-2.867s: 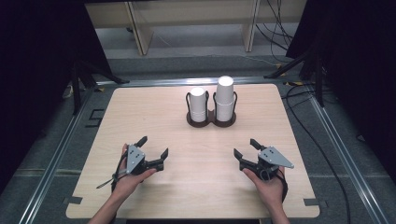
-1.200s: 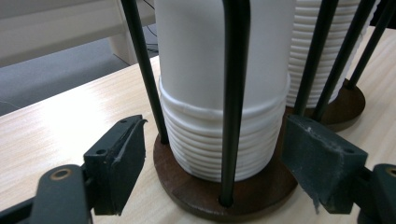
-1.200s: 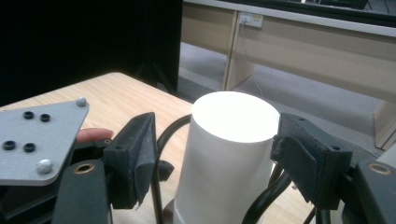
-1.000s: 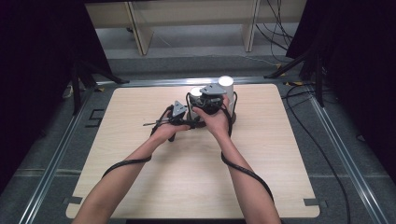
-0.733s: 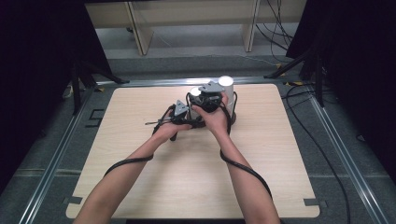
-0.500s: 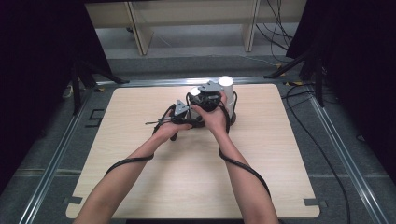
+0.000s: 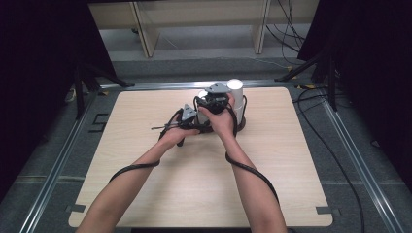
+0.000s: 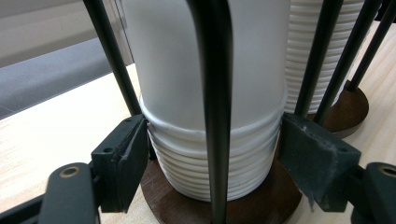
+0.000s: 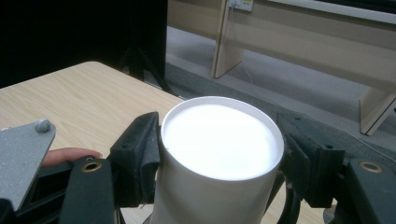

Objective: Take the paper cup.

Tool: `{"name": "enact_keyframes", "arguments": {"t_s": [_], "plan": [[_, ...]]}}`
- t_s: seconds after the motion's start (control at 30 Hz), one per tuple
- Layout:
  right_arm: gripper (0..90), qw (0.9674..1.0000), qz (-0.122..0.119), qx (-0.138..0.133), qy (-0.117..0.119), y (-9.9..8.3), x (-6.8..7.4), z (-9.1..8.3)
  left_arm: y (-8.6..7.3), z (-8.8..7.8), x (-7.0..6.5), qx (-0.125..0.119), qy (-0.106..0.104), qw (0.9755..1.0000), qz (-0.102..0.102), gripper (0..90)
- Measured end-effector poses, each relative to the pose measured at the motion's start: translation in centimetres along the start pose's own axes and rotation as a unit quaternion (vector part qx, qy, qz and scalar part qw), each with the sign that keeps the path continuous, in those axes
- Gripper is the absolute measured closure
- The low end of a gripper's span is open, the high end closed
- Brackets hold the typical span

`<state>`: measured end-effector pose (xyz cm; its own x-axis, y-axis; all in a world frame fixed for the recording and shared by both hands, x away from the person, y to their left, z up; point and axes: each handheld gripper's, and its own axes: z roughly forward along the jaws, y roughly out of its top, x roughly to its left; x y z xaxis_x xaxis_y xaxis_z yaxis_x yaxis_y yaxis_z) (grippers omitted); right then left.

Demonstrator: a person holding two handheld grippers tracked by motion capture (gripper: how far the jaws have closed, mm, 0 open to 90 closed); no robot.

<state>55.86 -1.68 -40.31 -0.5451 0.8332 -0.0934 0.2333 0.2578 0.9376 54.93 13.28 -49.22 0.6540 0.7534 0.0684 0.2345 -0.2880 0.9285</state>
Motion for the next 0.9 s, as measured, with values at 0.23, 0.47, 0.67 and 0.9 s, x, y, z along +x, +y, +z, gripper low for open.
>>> {"name": "enact_keyframes", "arguments": {"t_s": [0.23, 0.47, 0.67, 0.9], "plan": [[35.2, 0.9999, -0.002, -0.010, -0.001, 0.4, 0.1, -0.4, 0.0, 0.1, 0.0, 0.002, -0.002, 1.0000, 0.000, 24.3], [35.6, 0.9997, 0.000, -0.024, -0.001, 1.2, 0.0, -1.1, 0.0, 0.2, -0.1, -0.003, -0.001, 1.0000, -0.001, 24.3], [35.8, 0.9991, -0.004, -0.041, 0.000, 2.2, 0.0, -1.8, 0.0, 0.1, 0.0, 0.008, 0.003, 0.9998, 0.017, 24.4], [35.9, 0.9985, 0.010, -0.054, 0.006, 3.3, 0.1, -2.6, 0.1, 0.0, -0.2, 0.007, 0.003, 0.9999, 0.012, 23.9]]}}
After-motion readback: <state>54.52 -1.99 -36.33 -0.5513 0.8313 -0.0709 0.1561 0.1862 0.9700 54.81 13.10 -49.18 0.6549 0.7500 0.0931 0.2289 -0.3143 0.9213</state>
